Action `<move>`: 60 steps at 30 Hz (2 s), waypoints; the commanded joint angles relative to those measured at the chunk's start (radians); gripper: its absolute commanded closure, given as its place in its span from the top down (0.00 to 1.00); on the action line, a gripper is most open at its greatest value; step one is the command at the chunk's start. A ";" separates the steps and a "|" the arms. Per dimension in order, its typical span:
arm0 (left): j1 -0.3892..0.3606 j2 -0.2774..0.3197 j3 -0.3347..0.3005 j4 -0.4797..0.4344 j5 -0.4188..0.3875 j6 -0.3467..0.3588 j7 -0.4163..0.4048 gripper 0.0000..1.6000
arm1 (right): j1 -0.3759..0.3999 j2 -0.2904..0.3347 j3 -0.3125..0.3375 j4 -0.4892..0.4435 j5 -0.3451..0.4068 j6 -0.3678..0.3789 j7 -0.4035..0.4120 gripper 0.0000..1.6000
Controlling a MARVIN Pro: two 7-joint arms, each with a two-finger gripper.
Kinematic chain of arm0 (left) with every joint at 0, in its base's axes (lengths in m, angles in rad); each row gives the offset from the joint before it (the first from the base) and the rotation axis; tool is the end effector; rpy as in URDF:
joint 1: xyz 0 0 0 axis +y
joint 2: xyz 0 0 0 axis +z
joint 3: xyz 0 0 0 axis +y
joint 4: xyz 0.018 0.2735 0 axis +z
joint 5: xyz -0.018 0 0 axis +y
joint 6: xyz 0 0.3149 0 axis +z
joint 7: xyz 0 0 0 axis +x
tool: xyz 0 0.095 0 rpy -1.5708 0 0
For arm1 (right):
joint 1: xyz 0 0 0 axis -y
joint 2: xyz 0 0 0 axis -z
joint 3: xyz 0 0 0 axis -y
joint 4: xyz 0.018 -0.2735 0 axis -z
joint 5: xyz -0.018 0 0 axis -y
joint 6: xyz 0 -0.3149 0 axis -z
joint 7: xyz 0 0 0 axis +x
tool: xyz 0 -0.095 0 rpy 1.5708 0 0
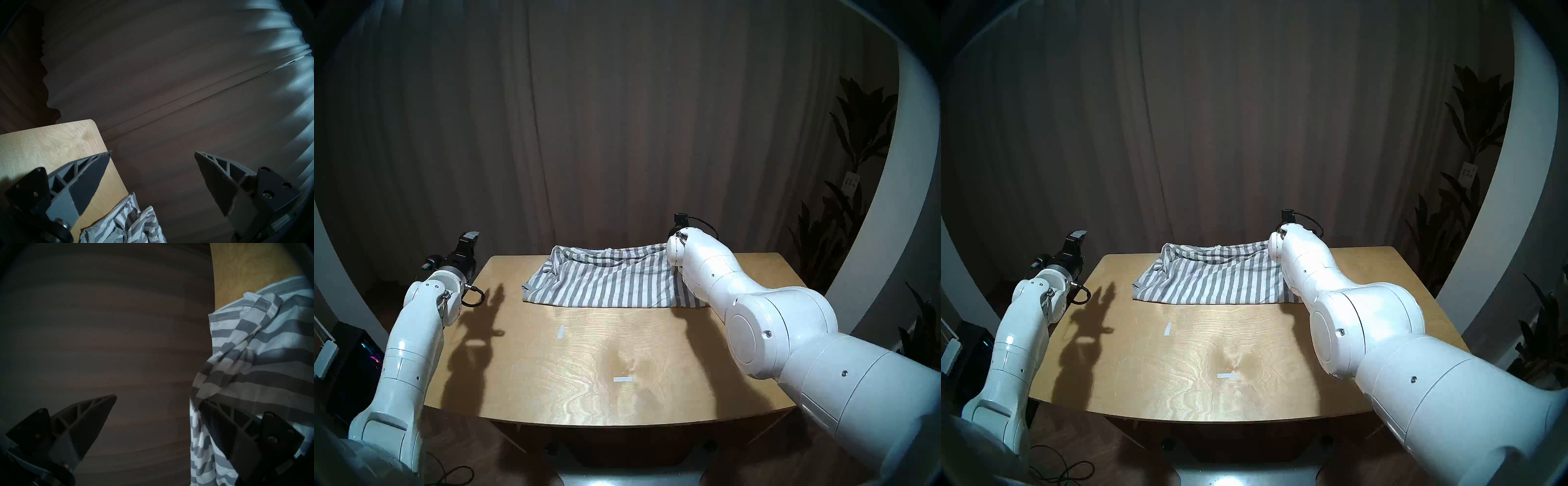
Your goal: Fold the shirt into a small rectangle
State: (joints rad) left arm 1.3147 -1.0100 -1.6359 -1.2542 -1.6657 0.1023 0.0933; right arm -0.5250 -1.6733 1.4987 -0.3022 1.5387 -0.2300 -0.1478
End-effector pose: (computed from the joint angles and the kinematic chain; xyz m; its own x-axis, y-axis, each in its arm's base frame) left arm 0.4746 0.2394 -0.2396 -0.1047 0.9051 0.4121 0.1669 -0.3925 0.9045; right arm 0.6340 0.0548 -0.2397 -0.0930 -0.9915 0.0911 -0.3519 -0.0528 -0.9346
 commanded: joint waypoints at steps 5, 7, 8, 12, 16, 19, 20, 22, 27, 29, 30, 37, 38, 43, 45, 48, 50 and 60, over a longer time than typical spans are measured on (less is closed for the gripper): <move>0.002 0.006 -0.007 -0.036 -0.004 -0.008 -0.001 1.00 | 0.056 -0.030 -0.042 0.025 -0.040 -0.030 -0.009 1.00; 0.005 0.006 -0.007 -0.039 -0.006 -0.009 0.000 1.00 | 0.053 -0.037 -0.053 0.037 -0.050 -0.038 -0.012 1.00; 0.005 0.006 -0.007 -0.039 -0.007 -0.009 0.001 1.00 | 0.051 -0.040 -0.056 0.042 -0.053 -0.043 -0.018 1.00; 0.010 0.006 -0.008 -0.043 -0.013 -0.011 0.002 1.00 | 0.053 -0.043 -0.066 0.063 -0.062 -0.060 -0.033 1.00; 0.015 0.007 -0.010 -0.048 -0.017 -0.014 0.004 1.00 | 0.058 -0.037 -0.078 0.082 -0.075 -0.073 -0.047 1.00; 0.020 0.007 -0.011 -0.052 -0.021 -0.015 0.005 1.00 | 0.064 -0.029 -0.084 0.094 -0.083 -0.080 -0.062 1.00; 0.021 0.007 -0.011 -0.053 -0.022 -0.016 0.006 1.00 | 0.066 -0.025 -0.089 0.097 -0.088 -0.083 -0.066 1.00; 0.024 0.007 -0.011 -0.055 -0.024 -0.017 0.006 1.00 | 0.072 -0.018 -0.096 0.104 -0.095 -0.089 -0.075 1.00; 0.031 0.006 -0.011 -0.063 -0.030 -0.020 0.008 1.00 | 0.093 0.006 -0.106 0.105 -0.107 -0.096 -0.090 1.00; 0.033 0.005 -0.011 -0.067 -0.031 -0.021 0.008 1.00 | 0.099 0.013 -0.109 0.105 -0.110 -0.098 -0.096 1.00; 0.036 0.007 -0.011 -0.071 -0.030 -0.022 0.008 1.00 | 0.102 0.016 -0.113 0.105 -0.114 -0.099 -0.100 1.00; 0.070 0.013 0.007 -0.133 -0.014 -0.018 0.013 1.00 | 0.097 0.013 -0.165 0.120 -0.165 -0.136 -0.111 1.00; 0.083 0.011 0.010 -0.153 -0.013 -0.016 0.016 1.00 | 0.089 0.014 -0.175 0.124 -0.176 -0.150 -0.108 1.00; 0.122 0.020 0.022 -0.229 -0.017 0.008 0.053 1.00 | 0.045 0.037 -0.214 0.143 -0.216 -0.222 -0.085 1.00; 0.131 0.025 0.021 -0.248 -0.031 0.028 0.070 1.00 | 0.029 0.043 -0.219 0.147 -0.222 -0.258 -0.086 1.00; 0.166 0.017 0.010 -0.297 -0.047 0.031 0.104 1.00 | 0.001 0.044 -0.192 0.123 -0.192 -0.269 -0.045 1.00; 0.192 0.001 -0.007 -0.330 -0.076 0.030 0.124 1.00 | -0.006 0.042 -0.192 0.116 -0.191 -0.280 -0.032 1.00; 0.272 -0.039 -0.018 -0.412 -0.145 0.047 0.165 1.00 | 0.015 0.072 -0.172 0.061 -0.186 -0.318 0.041 1.00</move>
State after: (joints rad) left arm 1.5326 -1.0248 -1.6453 -1.5897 -1.7752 0.1418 0.2523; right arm -0.5477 -1.6215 1.3182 -0.1773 1.3482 -0.5149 -0.1668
